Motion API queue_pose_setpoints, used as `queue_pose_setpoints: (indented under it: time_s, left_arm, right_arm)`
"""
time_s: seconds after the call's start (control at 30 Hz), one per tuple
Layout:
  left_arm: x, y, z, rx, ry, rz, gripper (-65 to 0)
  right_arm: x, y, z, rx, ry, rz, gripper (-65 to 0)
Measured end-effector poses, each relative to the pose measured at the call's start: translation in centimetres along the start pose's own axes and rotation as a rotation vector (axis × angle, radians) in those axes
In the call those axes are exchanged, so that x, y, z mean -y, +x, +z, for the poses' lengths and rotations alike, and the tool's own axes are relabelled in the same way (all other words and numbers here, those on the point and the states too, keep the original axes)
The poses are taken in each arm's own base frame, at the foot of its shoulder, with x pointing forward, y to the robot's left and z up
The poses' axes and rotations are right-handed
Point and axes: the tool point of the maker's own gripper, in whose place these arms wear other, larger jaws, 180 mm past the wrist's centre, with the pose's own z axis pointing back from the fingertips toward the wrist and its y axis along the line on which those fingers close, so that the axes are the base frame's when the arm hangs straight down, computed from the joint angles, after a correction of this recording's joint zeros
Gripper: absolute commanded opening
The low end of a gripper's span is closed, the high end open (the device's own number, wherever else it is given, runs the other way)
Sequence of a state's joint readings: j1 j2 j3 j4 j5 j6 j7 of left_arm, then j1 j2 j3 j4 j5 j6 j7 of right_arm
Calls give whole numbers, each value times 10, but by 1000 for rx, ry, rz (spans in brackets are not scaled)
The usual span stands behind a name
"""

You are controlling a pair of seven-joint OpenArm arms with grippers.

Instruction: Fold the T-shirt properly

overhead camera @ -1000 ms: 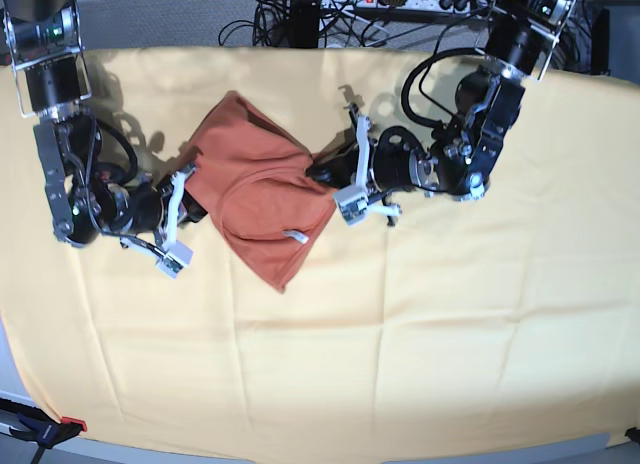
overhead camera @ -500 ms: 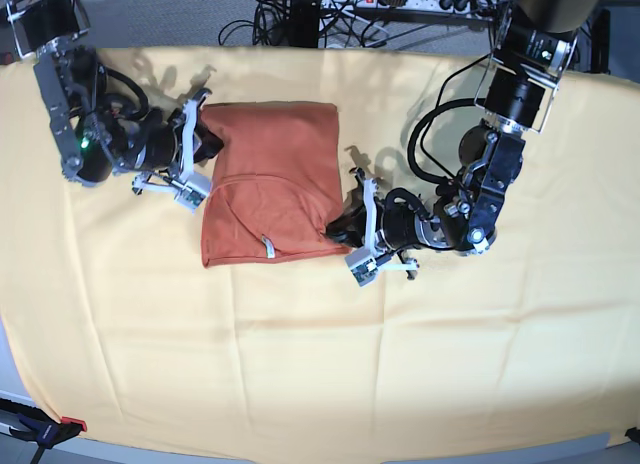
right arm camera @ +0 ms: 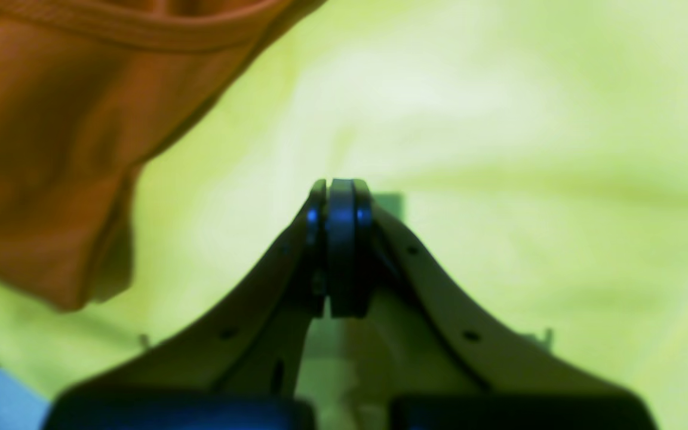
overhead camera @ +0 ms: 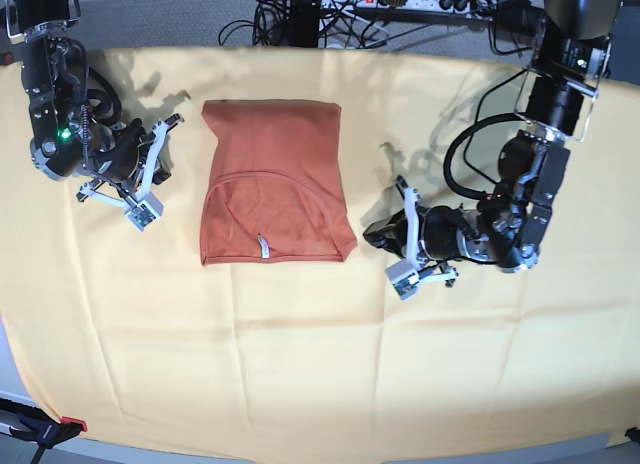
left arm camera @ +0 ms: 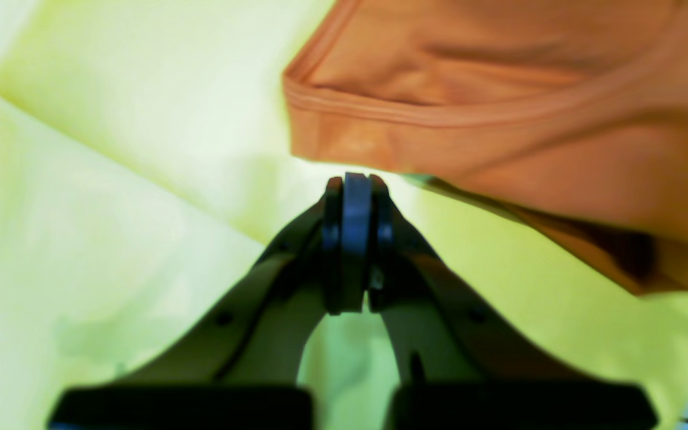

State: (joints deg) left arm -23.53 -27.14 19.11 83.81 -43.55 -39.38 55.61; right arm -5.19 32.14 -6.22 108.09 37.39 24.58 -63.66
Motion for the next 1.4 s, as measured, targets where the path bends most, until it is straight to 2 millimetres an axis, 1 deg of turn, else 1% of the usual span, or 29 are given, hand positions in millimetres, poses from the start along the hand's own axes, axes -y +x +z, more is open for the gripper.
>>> queue_pose_setpoints:
  time_s: [0.07, 0.17, 0.23, 0.27, 0.33, 0.43, 0.57, 0.6, 0.67, 0.77, 0.87, 0.97, 1.07, 1.2, 1.27, 1.33, 1.4]
  left_arm:
    - [4, 2, 11, 5, -24, 4, -650]
    - [10, 1, 26, 13, -46, 0, -650]
    - [14, -8, 32, -7, -42, -12, -650]
    - [18, -16, 33, -32, -49, -10, -650]
    - [33, -28, 34, -57, -79, -4, -650]
    - [61, -33, 39, -42, -144, 0, -650]
    - [85, -37, 57, -21, -168, -6, -650]
    - [93, -37, 62, -9, -177, -2, -650]
    - [109, -40, 73, 6, -194, 14, -650]
    - [118, -48, 90, 13, -176, 43, -650]
    - [126, -50, 105, 32, -149, 58, -650]
    - [141, -56, 118, 23, -126, 80, -650]
    - [158, -66, 130, -9, -102, 113, -650]
    - [186, -72, 145, -51, -62, 150, -650]
    - [194, -81, 149, -52, -53, 237, -650]
    - [199, -102, 153, -114, -20, 329, -650]
    - [214, -107, 155, -111, -44, 411, -650]
  right_arm:
    - [-4, 9, 5, 46, 52, 16, -650]
    - [-21, 22, 13, 134, 174, 26, -650]
    - [-32, 29, 20, 192, 245, 17, -650]
    - [-35, 33, 25, 219, 278, 13, -650]
    - [-40, 38, 35, 258, 340, -1, -650]
    - [-39, 44, 52, 305, 399, -32, -650]
    - [-33, 36, 73, 314, 441, -78, -650]
    - [-28, 32, 77, 321, 425, -97, -650]
    - [-16, 16, 82, 303, 368, -138, -650]
    - [-4, -1, 95, 297, 296, -176, -650]
    - [-3, -12, 111, 290, 234, -170, -650]
    - [-16, -24, 126, 265, 211, -149, -650]
    - [-29, -45, 137, 192, 186, -145, -650]
    - [-46, -66, 150, 136, 189, -167, -650]
    - [-56, -82, 151, 94, 205, -210, -650]
    - [-69, -99, 151, 48, 228, -257, -650]
    - [-84, -110, 152, 25, 257, -308, -650]
